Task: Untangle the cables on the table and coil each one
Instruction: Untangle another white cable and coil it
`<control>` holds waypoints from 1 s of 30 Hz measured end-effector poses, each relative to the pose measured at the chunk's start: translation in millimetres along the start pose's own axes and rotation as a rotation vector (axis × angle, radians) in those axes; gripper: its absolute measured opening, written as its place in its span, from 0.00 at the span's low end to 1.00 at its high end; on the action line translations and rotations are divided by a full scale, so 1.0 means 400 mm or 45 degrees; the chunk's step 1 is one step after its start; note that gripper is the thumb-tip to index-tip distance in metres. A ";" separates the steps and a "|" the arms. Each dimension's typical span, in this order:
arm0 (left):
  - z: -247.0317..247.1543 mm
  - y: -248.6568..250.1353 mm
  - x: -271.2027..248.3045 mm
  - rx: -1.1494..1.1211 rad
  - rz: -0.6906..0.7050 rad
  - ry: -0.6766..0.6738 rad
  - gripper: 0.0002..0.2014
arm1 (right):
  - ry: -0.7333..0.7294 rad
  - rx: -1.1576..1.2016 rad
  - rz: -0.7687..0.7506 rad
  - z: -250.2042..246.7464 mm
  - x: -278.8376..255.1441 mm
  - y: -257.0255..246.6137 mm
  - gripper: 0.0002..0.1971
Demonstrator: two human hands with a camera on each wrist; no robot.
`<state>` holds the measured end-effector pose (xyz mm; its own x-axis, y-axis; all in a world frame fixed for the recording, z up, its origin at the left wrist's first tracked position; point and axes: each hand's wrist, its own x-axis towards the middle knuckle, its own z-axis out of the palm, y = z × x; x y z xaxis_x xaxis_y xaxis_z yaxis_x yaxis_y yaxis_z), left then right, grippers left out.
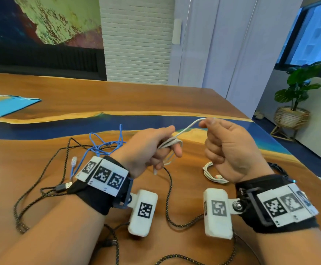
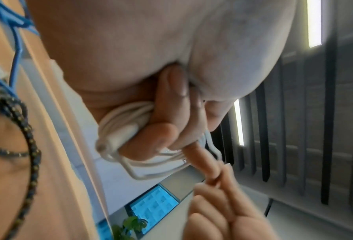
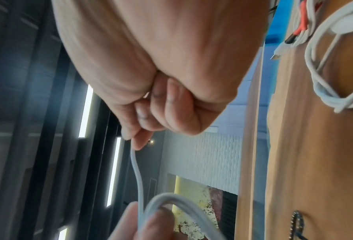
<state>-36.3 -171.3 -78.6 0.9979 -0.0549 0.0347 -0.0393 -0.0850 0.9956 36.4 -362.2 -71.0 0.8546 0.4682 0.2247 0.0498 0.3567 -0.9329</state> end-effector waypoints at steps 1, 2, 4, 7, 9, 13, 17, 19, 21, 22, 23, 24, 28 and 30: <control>0.004 0.006 -0.004 -0.090 0.004 -0.029 0.28 | 0.032 -0.012 -0.004 -0.006 0.005 0.009 0.12; 0.008 0.010 -0.008 -0.175 0.006 -0.048 0.26 | 0.041 -0.049 -0.007 -0.007 0.011 0.019 0.13; 0.016 0.017 -0.013 -0.328 0.002 -0.079 0.23 | 0.046 -0.277 -0.034 -0.004 0.018 0.040 0.15; 0.026 0.020 -0.013 -0.502 -0.025 -0.089 0.23 | 0.063 -0.710 -0.117 0.010 0.014 0.063 0.13; 0.035 0.016 -0.009 -0.551 -0.062 -0.083 0.24 | 0.079 -0.889 -0.171 0.011 0.015 0.073 0.10; 0.057 0.001 0.000 -0.549 -0.167 -0.069 0.28 | 0.236 -0.679 -0.125 0.014 0.017 0.070 0.11; 0.067 -0.002 0.000 -0.492 -0.200 -0.045 0.28 | 0.261 -0.268 -0.025 0.033 0.014 0.064 0.13; 0.066 0.001 -0.002 -0.495 -0.198 -0.045 0.29 | 0.281 -0.319 -0.046 0.031 0.017 0.068 0.13; 0.065 0.004 -0.003 -0.502 -0.195 -0.050 0.29 | 0.260 -0.344 -0.058 0.026 0.018 0.071 0.13; 0.064 0.004 -0.003 -0.503 -0.195 -0.053 0.29 | 0.236 -0.338 -0.049 0.023 0.019 0.072 0.13; 0.064 0.003 -0.003 -0.496 -0.196 -0.055 0.29 | 0.209 -0.324 -0.033 0.021 0.019 0.072 0.13; 0.063 0.002 -0.004 -0.482 -0.196 -0.057 0.29 | 0.182 -0.306 -0.013 0.020 0.018 0.071 0.14; 0.062 -0.002 -0.007 -0.453 -0.180 -0.099 0.27 | 0.081 -0.217 0.068 0.020 0.015 0.075 0.13; 0.061 -0.002 -0.006 -0.459 -0.166 -0.110 0.25 | 0.040 -0.185 0.119 0.021 0.013 0.084 0.13</control>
<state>-40.1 -195.2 -81.6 0.9847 -0.1512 -0.0866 0.1238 0.2574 0.9583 38.0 -340.9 -98.6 0.8746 0.4677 0.1281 0.0415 0.1909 -0.9807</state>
